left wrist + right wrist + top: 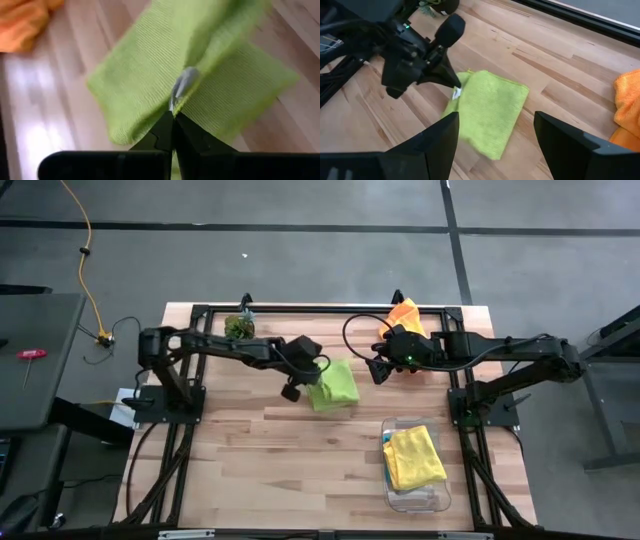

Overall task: Fold microfiber towels
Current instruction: Fold the green microfiber cloth

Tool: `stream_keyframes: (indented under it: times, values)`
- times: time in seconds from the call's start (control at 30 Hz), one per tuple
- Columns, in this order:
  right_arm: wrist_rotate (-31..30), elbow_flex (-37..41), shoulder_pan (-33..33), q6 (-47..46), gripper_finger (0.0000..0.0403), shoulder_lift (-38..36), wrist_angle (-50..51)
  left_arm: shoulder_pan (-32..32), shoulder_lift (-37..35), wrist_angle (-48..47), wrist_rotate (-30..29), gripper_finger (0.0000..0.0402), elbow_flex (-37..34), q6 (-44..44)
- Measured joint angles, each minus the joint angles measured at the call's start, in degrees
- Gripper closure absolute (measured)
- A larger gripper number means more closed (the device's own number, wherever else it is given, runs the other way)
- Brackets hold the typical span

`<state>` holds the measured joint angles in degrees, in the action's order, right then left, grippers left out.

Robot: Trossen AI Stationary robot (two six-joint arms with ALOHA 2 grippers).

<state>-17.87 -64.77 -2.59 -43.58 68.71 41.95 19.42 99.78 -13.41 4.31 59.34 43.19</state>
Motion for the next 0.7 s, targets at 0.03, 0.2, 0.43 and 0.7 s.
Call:
stream_keyframes:
  times: [0.03, 0.2, 0.43, 0.7]
  values:
    - [0.0, 0.0, 0.0, -0.12, 0.0154, 0.0, 0.0, 0.0, -0.41, -0.46, 0.02, 0.0401, -0.67, 0.77]
    - [0.0, 0.0, 0.0, -0.35, 0.0154, 0.0, 0.0, -0.06, -2.39, -0.42, 0.2, 0.0402, -3.96, -0.49]
    - [-1.7, 0.0, 0.0, -1.43, 0.0154, 0.0, 0.02, -1.85, -2.24, 1.22, 0.55, 0.0402, -7.38, -3.69]
    - [-1.7, 0.0, 0.0, -1.41, 0.0154, 0.0, 0.04, -3.35, -1.74, 2.13, -0.27, 0.039, -7.38, -4.09]
